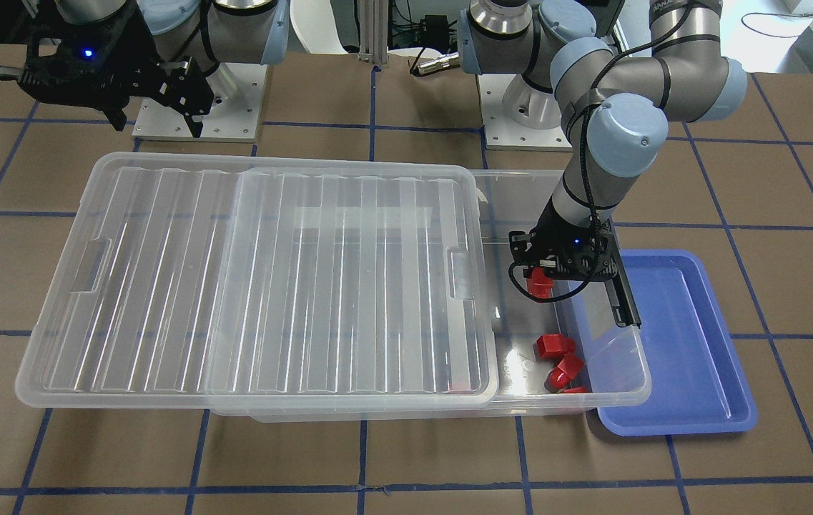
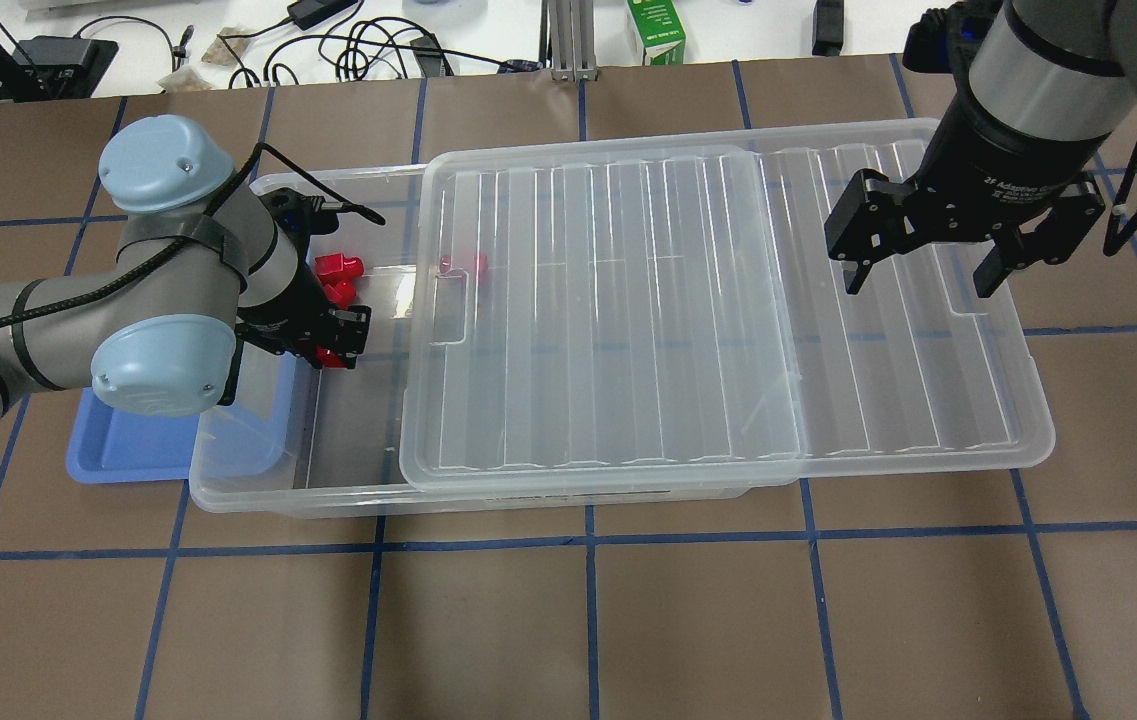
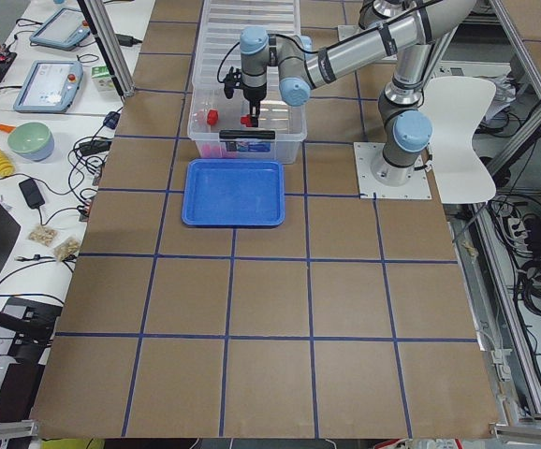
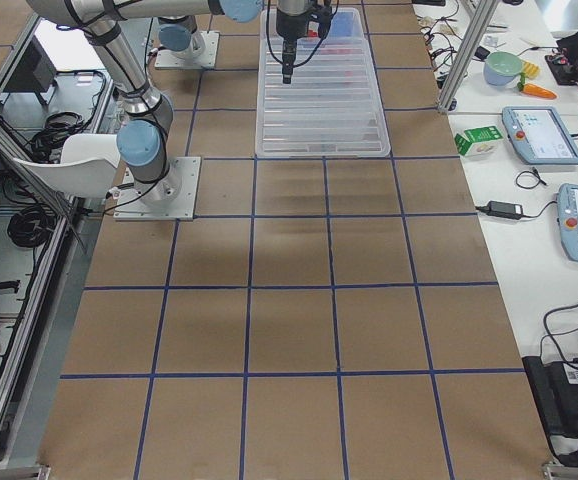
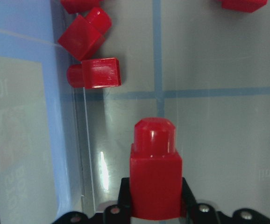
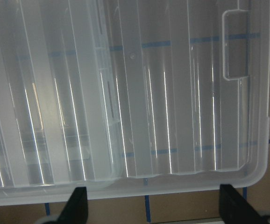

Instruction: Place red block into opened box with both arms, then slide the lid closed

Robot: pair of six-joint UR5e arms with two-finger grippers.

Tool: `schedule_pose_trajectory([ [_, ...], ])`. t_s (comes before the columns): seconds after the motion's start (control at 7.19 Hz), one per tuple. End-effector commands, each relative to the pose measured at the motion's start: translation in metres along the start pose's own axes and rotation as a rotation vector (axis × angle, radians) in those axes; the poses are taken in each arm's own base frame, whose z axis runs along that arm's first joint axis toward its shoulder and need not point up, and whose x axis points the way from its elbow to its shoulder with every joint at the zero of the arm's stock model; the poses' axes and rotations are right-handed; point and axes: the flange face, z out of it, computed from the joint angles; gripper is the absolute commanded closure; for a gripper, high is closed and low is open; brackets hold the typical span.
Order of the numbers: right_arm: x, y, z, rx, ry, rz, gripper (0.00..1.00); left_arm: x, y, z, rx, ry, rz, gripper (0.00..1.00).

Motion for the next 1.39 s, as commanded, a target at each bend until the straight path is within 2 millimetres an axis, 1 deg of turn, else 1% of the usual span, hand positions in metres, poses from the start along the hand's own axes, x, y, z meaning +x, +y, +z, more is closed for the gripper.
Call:
schedule_pose_trajectory([
  [0.0, 0.001, 0.000, 0.003, -0.012, 0.011, 0.014, 0.00, -0.001, 0.006, 0.017, -0.020, 0.010, -0.003, 1.00],
  [0.14, 0.001, -0.002, 0.006, -0.013, 0.009, 0.015, 0.00, -0.001, 0.004, 0.023, -0.026, 0.010, -0.003, 1.00],
  [0.28, 0.001, 0.001, 0.013, -0.026, 0.013, 0.007, 0.00, -0.001, 0.003, 0.031, -0.042, 0.012, -0.002, 1.00],
  [0.42, 0.001, 0.001, 0.016, -0.028, 0.010, 0.001, 0.00, -0.002, 0.002, 0.034, -0.047, 0.011, 0.003, 0.94],
  [0.56, 0.001, 0.000, 0.015, -0.026, 0.010, -0.002, 0.00, -0.002, 0.001, 0.038, -0.056, 0.012, 0.006, 0.85],
  [0.7, 0.001, 0.000, 0.015, -0.026, 0.012, 0.000, 0.00, -0.002, 0.001, 0.040, -0.061, 0.011, 0.012, 0.73],
  [0.83, 0.001, 0.000, 0.015, -0.023, 0.010, 0.001, 0.00, -0.002, 0.000, 0.043, -0.065, 0.013, 0.010, 0.57],
  [1.25, 0.006, -0.002, 0.014, -0.019, 0.008, 0.014, 0.00, -0.002, -0.002, 0.047, -0.073, 0.013, 0.012, 0.52],
])
